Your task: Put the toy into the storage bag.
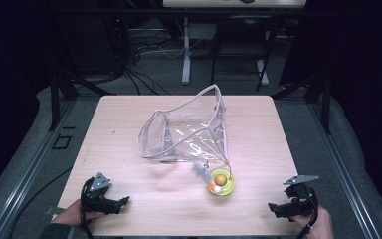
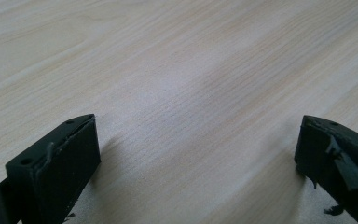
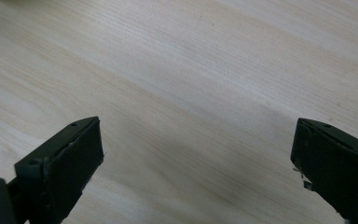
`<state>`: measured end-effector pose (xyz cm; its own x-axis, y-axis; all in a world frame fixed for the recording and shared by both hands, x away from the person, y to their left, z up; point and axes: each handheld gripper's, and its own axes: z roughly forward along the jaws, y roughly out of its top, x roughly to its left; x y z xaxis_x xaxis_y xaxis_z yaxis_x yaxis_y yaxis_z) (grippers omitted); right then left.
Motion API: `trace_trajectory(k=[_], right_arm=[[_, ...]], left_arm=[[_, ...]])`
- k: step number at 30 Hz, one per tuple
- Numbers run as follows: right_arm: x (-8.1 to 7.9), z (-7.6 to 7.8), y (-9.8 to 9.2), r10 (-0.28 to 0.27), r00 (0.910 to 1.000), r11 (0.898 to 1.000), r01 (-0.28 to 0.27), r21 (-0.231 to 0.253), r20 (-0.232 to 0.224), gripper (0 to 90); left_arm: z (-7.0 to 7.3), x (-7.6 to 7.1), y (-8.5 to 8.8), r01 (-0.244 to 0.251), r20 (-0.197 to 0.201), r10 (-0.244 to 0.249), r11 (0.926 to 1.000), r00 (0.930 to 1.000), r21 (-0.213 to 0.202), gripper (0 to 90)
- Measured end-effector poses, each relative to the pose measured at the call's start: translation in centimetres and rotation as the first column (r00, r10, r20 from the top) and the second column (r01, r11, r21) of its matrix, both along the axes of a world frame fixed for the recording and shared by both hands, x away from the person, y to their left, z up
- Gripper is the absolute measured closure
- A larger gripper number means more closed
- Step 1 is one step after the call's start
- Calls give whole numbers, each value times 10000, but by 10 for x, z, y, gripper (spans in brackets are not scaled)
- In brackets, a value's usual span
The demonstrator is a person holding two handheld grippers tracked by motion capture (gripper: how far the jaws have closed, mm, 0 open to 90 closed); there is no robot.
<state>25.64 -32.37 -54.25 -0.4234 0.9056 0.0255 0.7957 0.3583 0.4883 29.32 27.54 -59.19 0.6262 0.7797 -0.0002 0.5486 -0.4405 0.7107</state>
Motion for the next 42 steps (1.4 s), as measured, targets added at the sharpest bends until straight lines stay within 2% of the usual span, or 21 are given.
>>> trace_trajectory(k=[4,15,22,30,37,38,42], right_arm=[[0,-1,1,78,10000,9998,-79,-178,-51,17],[0,3,10,321,9993,9989,-316,-343,167,17],[4,8,17,664,9975,9968,-653,-453,250,17],[8,11,26,846,9956,9962,-838,-236,392,16],[12,15,40,1310,9902,9911,-1297,-285,489,8],[13,15,45,1551,9867,9875,-1534,-371,484,2],[15,14,54,1812,9824,9830,-1796,-375,449,0]], left_arm=[[0,0,0,1,2,-1,10000,10000,-3,0],[0,0,0,-8,-4,8,10000,10000,-1,0],[0,0,0,-9,-1,9,10000,10000,-2,0],[0,0,0,-10,-1,10,10000,10000,-3,0],[0,0,0,-9,-2,9,10000,10000,0,0],[0,0,0,-10,-2,10,10000,10000,-2,0],[0,0,0,-10,-2,10,10000,10000,-2,0]])
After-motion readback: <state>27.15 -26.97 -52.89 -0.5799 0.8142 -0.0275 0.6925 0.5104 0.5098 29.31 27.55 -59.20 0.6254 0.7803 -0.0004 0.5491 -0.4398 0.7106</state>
